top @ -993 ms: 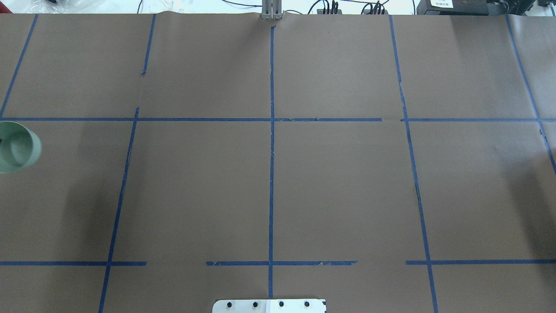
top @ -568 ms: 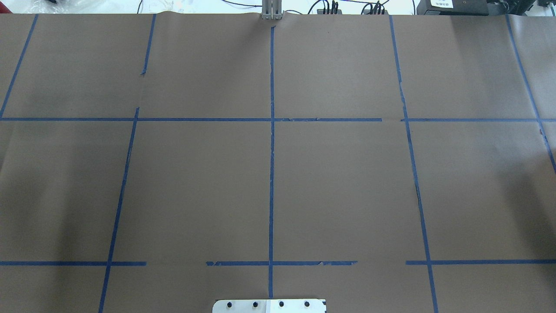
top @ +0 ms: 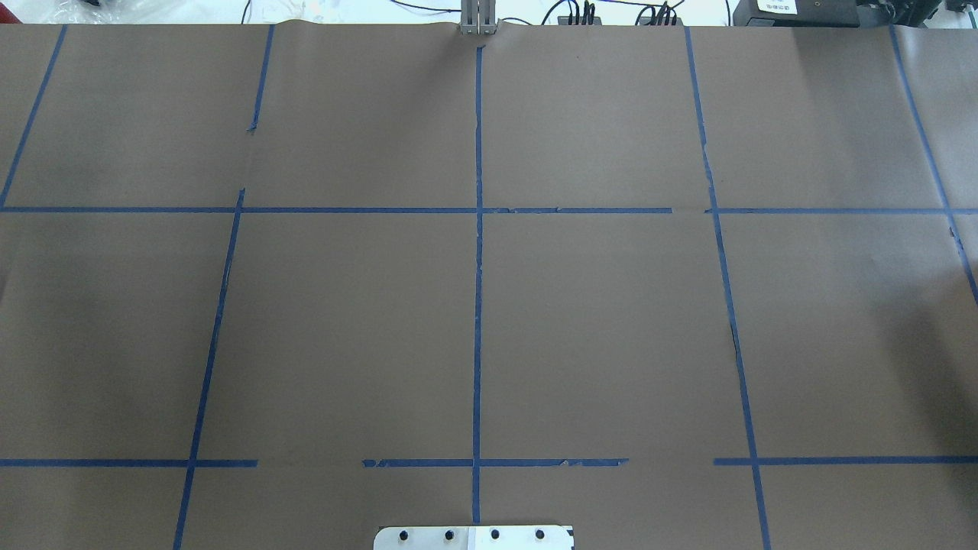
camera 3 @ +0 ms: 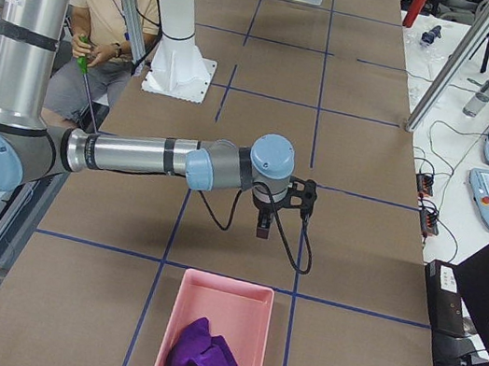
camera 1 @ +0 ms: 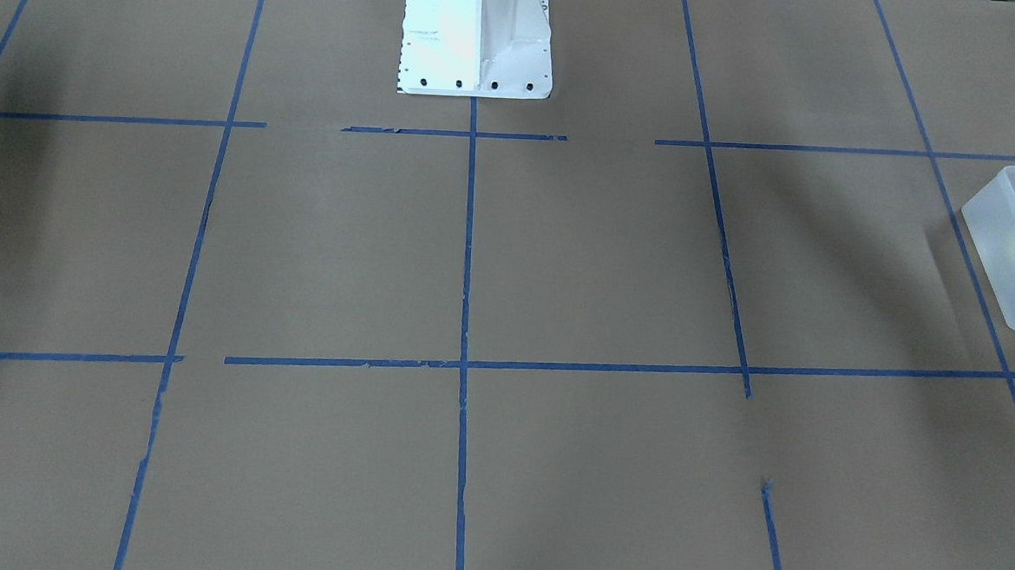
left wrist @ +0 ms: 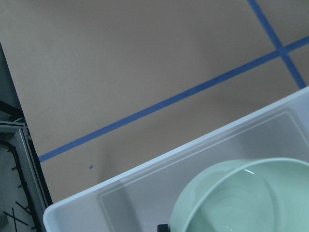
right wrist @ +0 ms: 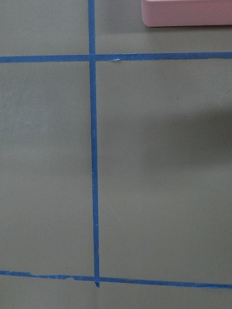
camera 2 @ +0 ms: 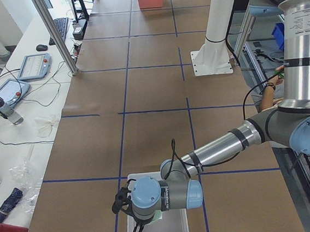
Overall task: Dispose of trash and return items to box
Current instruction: 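Lower the green bowl into the clear bin and release it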
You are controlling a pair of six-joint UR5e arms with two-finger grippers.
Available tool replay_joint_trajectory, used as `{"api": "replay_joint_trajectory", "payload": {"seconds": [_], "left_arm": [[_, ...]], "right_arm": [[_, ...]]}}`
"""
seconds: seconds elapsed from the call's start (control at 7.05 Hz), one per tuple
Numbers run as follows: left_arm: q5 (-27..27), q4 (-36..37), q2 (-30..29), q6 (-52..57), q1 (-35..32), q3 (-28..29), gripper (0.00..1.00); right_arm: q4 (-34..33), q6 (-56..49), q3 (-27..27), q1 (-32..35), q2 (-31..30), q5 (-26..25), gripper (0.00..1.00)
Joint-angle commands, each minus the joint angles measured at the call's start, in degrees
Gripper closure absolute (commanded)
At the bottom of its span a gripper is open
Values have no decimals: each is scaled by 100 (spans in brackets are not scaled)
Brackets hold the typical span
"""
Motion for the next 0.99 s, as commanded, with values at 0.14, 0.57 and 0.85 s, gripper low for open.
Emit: {"api": "replay_joint_trajectory", "payload": {"seconds": [0.14, 0.57, 0.85], "left_arm": [[-228, -17, -97, -18, -28, 586, 100], [-220, -34, -89, -44, -28, 692, 1], [-220, -17, -45, -140, -28, 579, 0]], "right_arm": [[-7, -7, -26, -29, 0, -9, 0], [-7, -7, -44, -46, 0, -18, 0], [-7, -7, -44, -55, 0, -18, 0]]}}
